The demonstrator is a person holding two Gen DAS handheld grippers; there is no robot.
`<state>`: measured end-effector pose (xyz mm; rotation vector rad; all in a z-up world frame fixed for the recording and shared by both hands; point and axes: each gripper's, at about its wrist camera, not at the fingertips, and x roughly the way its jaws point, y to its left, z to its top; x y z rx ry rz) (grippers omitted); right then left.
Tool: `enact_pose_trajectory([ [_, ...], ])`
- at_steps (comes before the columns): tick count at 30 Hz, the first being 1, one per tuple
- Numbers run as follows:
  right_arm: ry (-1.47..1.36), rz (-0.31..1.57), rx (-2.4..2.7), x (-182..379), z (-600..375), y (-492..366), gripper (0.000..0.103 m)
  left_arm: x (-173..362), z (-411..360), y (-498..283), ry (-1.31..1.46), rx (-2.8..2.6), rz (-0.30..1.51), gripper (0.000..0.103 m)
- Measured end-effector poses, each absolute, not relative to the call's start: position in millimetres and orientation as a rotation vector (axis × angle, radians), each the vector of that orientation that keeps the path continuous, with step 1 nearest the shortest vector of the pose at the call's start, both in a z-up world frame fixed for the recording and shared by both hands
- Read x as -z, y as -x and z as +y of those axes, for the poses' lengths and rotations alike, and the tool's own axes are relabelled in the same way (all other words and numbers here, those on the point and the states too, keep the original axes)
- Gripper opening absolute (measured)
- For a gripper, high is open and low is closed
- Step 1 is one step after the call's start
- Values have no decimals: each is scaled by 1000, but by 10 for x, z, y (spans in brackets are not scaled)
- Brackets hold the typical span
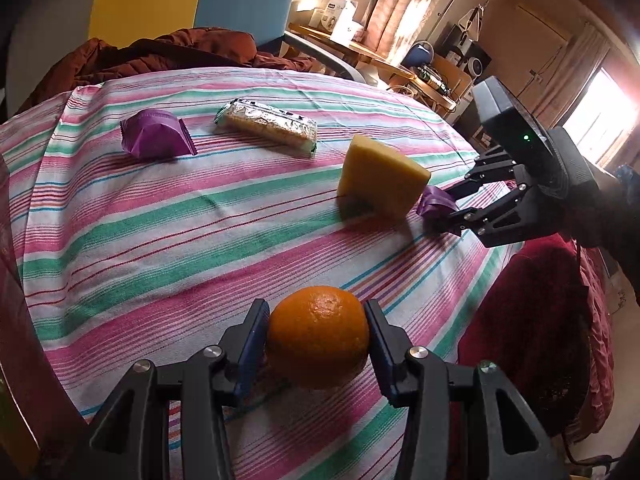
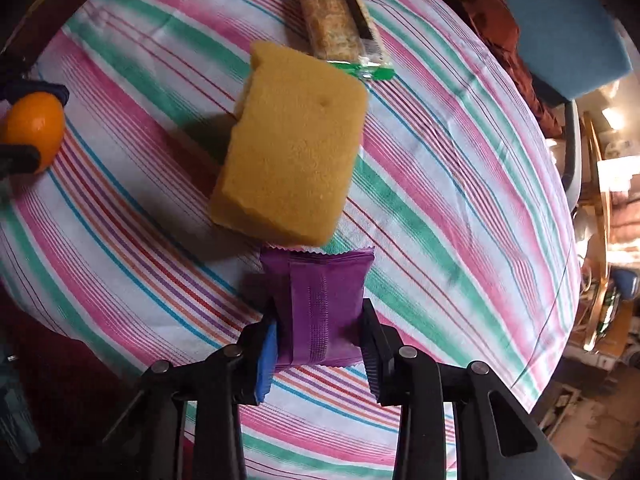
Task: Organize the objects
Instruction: 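Hold the orange in the left gripper while the right gripper grasps the purple packet, then carry the orange toward the gold tray with left gripper while right gripper carries the purple packet there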
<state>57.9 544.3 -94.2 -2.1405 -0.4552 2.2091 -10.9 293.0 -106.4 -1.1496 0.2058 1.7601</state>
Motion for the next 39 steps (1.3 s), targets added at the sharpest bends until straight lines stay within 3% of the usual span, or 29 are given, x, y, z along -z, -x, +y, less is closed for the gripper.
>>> enact_pose_trajectory([
  [4,2052,-254,-2245,843,5556,-768,36,1048,2920,98,1146,-1770,208,48],
  [21,1526,89,-2520,-64,4912,-995,36,609,2494,37,1073,-1840,111,48],
  [31,1404,200,-2824,-49,3987,-253,37,203,1531,324,1014,-2060,-44,48],
  [39,1459,245,-3000,85,3009,263,37,284,562,824,1081,-2274,-229,48],
])
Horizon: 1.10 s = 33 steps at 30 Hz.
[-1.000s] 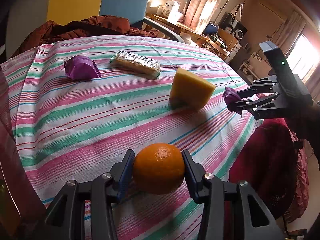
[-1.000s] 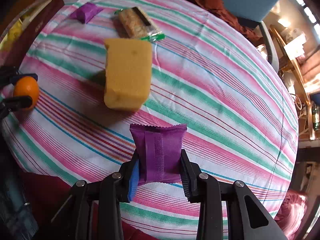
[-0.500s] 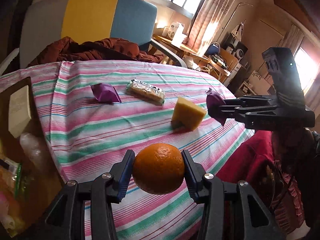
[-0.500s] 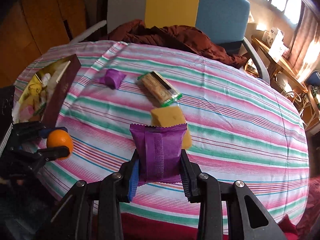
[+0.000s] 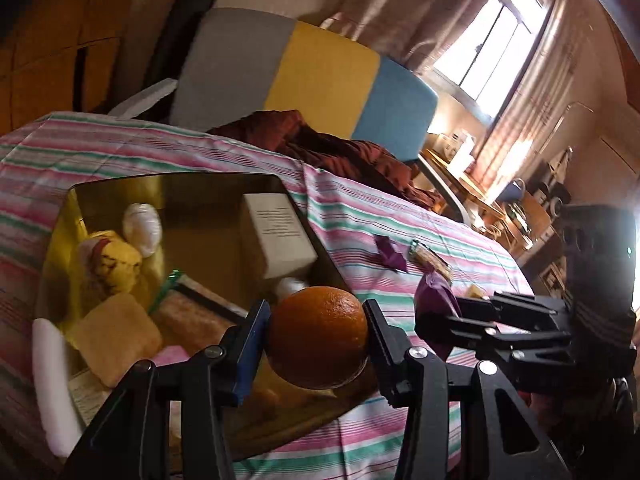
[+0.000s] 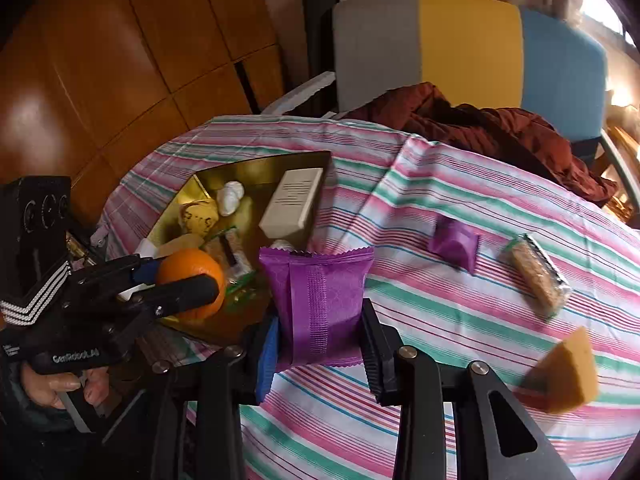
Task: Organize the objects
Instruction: 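Carry the orange toward the gold tray with left gripper while right gripper carries the purple packet there, then release the orange and purple packet into the gold tray with both grippers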
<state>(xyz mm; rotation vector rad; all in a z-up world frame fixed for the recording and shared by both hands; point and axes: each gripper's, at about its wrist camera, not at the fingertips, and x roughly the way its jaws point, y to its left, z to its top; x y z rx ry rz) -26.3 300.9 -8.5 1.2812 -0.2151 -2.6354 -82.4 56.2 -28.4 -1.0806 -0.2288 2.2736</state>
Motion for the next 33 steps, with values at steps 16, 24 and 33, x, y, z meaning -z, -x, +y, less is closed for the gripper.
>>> enact_pose_trajectory([
  [16,-1397,-225,2399,694,1993,679,43,750,-79,1144,1277,-2344,-394,50],
  [24,-1338,-356,2335,767,1996,563,54,744,-183,977,1256,-2332,-426,51],
  [33,-1263,-425,2376,664,2035,419,74,517,-312,802,1192,-2429,-394,51],
])
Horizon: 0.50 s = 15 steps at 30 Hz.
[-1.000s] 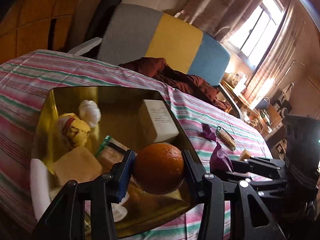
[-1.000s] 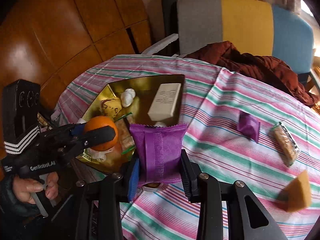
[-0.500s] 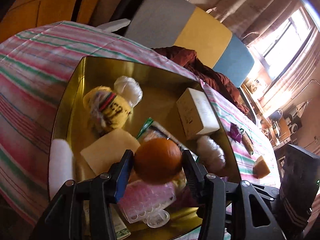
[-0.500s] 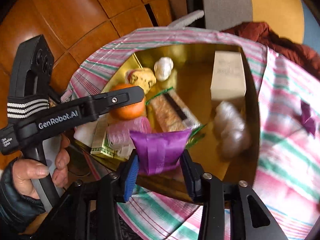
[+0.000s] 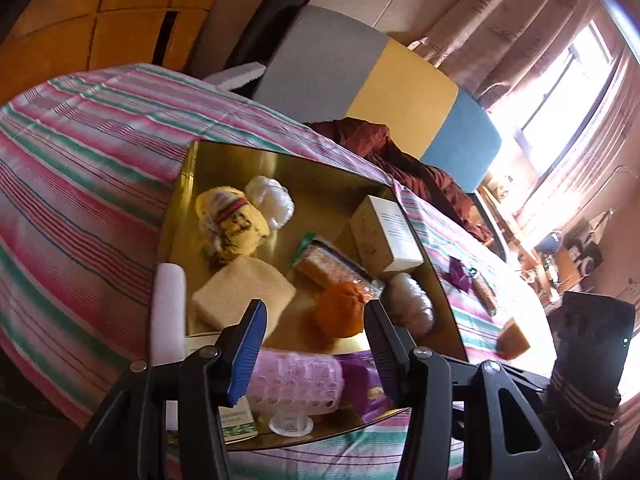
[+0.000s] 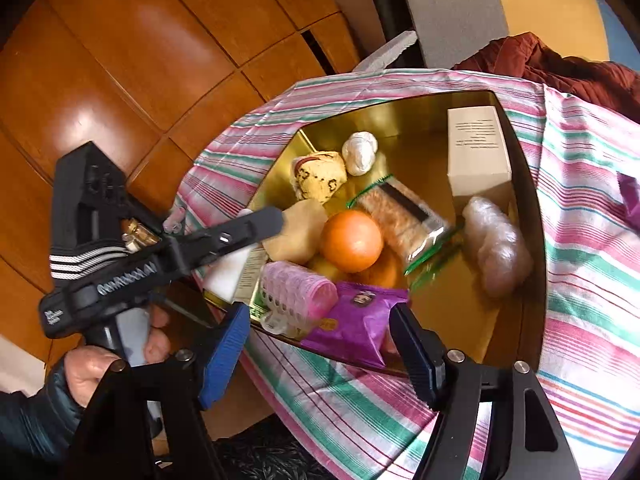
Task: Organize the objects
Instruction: 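Release the orange and purple packet into the gold tray with both grippers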
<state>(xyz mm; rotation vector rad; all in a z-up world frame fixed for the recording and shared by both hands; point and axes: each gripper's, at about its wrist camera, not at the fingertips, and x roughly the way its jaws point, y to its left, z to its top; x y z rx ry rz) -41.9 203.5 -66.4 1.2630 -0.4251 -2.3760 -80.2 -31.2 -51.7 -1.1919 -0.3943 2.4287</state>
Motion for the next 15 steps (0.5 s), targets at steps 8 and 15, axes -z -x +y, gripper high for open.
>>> enact_pose_trajectory([
  [8,-1256,-327,2567,555,2051,281,90,292,-74,593,1113,-2644,-97,51],
  [15,-1194,-249,2771,407,2155,177,99,200,80,497,1083,-2717,18,51],
])
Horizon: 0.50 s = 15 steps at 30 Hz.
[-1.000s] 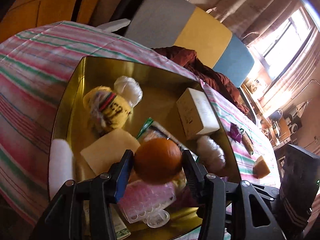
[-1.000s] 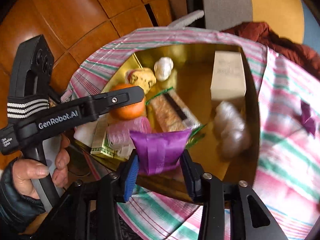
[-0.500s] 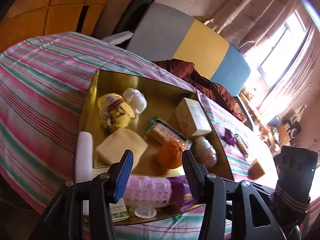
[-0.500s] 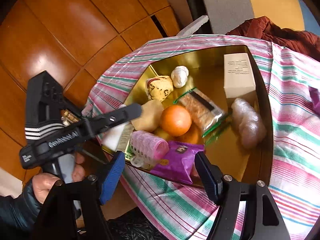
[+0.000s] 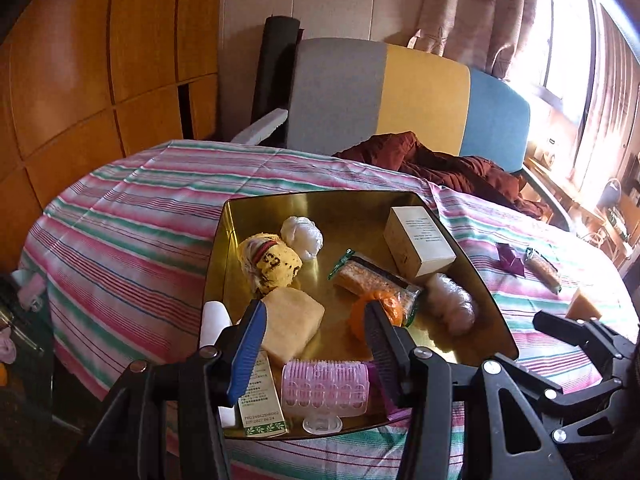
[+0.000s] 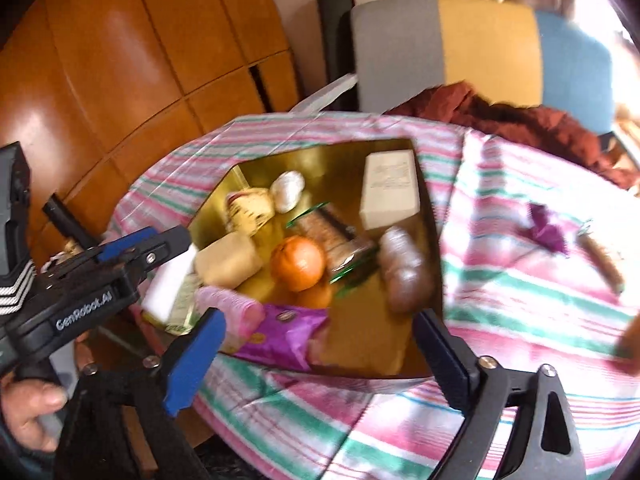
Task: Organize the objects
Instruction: 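Release the orange and purple packet into the gold tray with both grippers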
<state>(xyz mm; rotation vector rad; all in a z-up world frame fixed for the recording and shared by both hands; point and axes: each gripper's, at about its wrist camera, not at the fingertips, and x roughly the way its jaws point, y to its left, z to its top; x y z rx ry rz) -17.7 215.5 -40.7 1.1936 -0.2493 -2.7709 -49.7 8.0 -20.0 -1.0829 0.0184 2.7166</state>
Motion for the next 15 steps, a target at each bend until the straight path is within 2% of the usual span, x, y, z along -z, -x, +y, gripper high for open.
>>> enact_pose_trajectory([
  [4,-1188,-205,2834,348,2203,152,103,179,149,456,1073,-2724,47,51],
  [15,-1224,-177,2925,382,2352,142,103,238,317,337,1076,-2652,96,51],
])
